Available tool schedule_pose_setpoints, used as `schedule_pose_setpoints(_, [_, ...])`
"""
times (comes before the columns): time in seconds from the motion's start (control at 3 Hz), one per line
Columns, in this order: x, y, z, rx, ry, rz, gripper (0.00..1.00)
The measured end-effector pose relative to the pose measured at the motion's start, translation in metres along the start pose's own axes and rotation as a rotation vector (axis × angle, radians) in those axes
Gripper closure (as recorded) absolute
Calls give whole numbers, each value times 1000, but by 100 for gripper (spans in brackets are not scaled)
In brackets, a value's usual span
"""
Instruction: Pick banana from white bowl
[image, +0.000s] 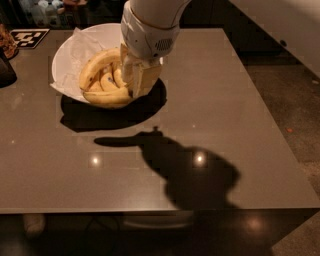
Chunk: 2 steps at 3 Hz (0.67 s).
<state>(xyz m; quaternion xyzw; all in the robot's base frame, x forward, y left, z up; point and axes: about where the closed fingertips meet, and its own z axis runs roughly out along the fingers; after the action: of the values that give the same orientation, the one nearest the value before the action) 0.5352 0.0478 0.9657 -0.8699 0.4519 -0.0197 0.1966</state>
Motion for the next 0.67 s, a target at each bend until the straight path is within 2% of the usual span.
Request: schedule_pose_setpoints(0.67, [-17, 35, -24, 12, -15, 31, 100])
